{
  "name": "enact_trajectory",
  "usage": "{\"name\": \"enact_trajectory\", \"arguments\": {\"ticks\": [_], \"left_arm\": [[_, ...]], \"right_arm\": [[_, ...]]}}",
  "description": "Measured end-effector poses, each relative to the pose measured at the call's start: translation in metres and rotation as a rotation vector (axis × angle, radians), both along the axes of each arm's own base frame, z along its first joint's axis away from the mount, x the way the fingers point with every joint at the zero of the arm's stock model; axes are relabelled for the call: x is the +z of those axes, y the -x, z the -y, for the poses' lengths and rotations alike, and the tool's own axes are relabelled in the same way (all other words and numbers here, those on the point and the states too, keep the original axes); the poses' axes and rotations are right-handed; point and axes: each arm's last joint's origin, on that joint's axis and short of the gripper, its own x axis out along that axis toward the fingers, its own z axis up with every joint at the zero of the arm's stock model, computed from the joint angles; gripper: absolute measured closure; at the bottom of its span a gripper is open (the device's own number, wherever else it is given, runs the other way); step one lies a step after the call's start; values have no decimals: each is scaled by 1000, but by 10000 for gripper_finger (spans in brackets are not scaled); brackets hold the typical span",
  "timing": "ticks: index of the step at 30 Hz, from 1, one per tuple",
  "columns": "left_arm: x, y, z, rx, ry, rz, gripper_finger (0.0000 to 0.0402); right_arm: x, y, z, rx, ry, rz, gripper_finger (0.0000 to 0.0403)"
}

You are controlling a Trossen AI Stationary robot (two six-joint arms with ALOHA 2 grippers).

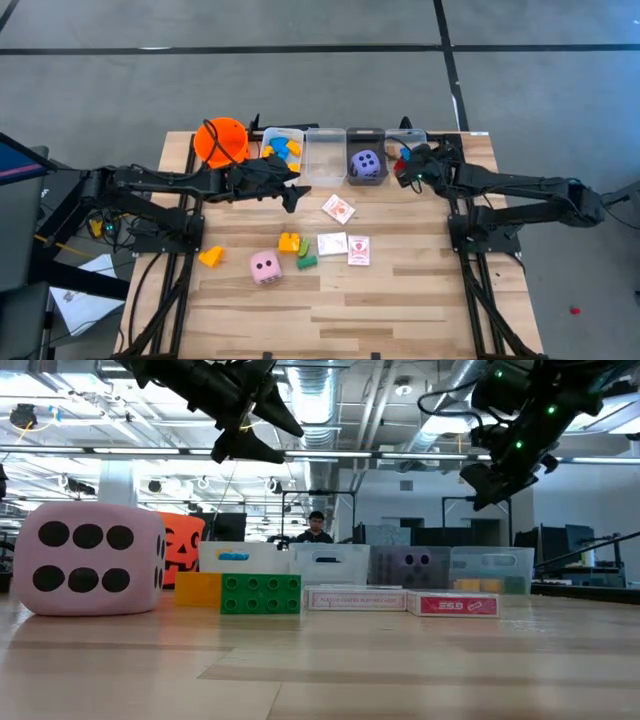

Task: Pick & Place Toys
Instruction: Adjust the red deck of cards on the table

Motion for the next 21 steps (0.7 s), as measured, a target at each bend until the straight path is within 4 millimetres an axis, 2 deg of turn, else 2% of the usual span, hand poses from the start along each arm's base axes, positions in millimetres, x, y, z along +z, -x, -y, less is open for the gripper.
{"name": "enact_trajectory", "arguments": {"ticks": [3,7,10,16,21], "left_arm": [[0,0,0,-1,0,0,103],[0,0,2,-15,3,-4,103],[-1,-1,6,-86,-9,-17,103],[-1,-3,25,-246,-149,-67,104],[-6,-6,42,-321,-198,-97,104]], "right_arm": [[3,-10,-8,144,-45,63,143],[8,-27,-34,432,-81,115,120],[10,-38,-58,651,-76,112,118],[6,-42,-101,999,-159,80,118],[-1,-45,-123,1100,-303,117,117]]}}
